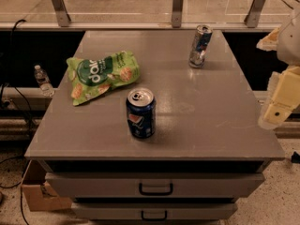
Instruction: Knock redbull can over
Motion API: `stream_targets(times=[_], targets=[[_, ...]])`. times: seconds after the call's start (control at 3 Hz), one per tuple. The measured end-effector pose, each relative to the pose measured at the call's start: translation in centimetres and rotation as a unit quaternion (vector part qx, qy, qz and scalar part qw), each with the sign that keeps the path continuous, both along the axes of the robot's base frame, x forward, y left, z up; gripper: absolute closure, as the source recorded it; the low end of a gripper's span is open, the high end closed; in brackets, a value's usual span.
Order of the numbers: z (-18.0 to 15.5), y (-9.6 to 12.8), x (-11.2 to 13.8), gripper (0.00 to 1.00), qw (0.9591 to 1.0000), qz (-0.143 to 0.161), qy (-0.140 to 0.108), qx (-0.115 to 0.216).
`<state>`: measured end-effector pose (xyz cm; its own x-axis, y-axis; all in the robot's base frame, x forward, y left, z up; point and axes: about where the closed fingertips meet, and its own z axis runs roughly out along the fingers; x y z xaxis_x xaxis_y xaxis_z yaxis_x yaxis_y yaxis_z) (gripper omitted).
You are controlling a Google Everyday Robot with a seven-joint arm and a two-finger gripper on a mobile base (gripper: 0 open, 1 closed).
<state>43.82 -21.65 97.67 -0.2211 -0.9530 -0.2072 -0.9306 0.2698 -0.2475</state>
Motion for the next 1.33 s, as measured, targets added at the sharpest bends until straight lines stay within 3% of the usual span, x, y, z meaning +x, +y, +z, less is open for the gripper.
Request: stream_targets(times=[0.33, 0.67, 1.0, 1.33], targets=[[0.0, 0.0, 0.0, 0.00, 1.0000, 0.000, 0.000, 0.000], [-0.9, -0.7, 2.6, 0.00, 0.9993, -0.010, -0.015, 0.031], [-3.5, -1.8, 9.0, 0.00, 0.9931, -0.032, -0.046, 0.103], [-7.4, -1.9, 16.3, 0.00, 0.9788, -0.061, -0.074, 0.181]])
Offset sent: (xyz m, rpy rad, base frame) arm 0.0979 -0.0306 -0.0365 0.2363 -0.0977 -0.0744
